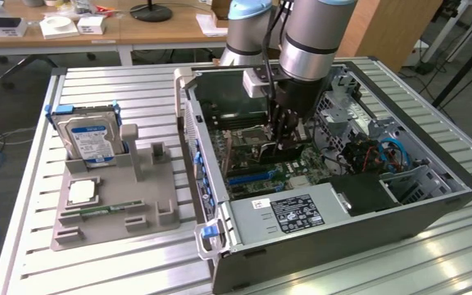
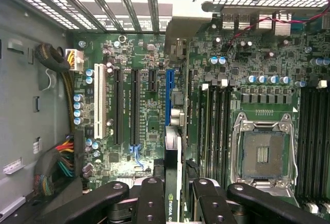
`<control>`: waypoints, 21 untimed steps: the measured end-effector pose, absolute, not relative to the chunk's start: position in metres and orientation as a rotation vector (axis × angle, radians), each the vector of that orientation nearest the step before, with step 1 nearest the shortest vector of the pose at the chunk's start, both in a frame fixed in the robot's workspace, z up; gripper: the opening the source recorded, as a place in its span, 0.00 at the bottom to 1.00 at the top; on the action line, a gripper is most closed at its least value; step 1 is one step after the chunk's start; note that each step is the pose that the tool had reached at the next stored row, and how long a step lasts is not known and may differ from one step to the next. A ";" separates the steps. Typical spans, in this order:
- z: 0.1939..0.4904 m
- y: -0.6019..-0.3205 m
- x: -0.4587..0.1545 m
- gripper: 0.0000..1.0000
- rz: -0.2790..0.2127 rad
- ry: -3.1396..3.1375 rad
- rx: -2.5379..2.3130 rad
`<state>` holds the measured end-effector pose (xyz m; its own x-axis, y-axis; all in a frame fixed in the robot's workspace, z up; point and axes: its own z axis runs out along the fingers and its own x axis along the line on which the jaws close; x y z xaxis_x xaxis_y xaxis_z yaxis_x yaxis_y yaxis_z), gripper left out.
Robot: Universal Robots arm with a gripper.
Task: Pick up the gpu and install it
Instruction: 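Insert the gpu into the slot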
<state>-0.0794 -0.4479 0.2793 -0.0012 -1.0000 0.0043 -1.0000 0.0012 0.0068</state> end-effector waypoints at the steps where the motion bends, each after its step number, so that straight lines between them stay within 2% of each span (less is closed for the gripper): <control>1: 0.279 -0.448 -0.079 0.26 -0.003 -2.217 2.215; 21: 0.279 -0.448 -0.080 0.26 0.000 -2.200 2.234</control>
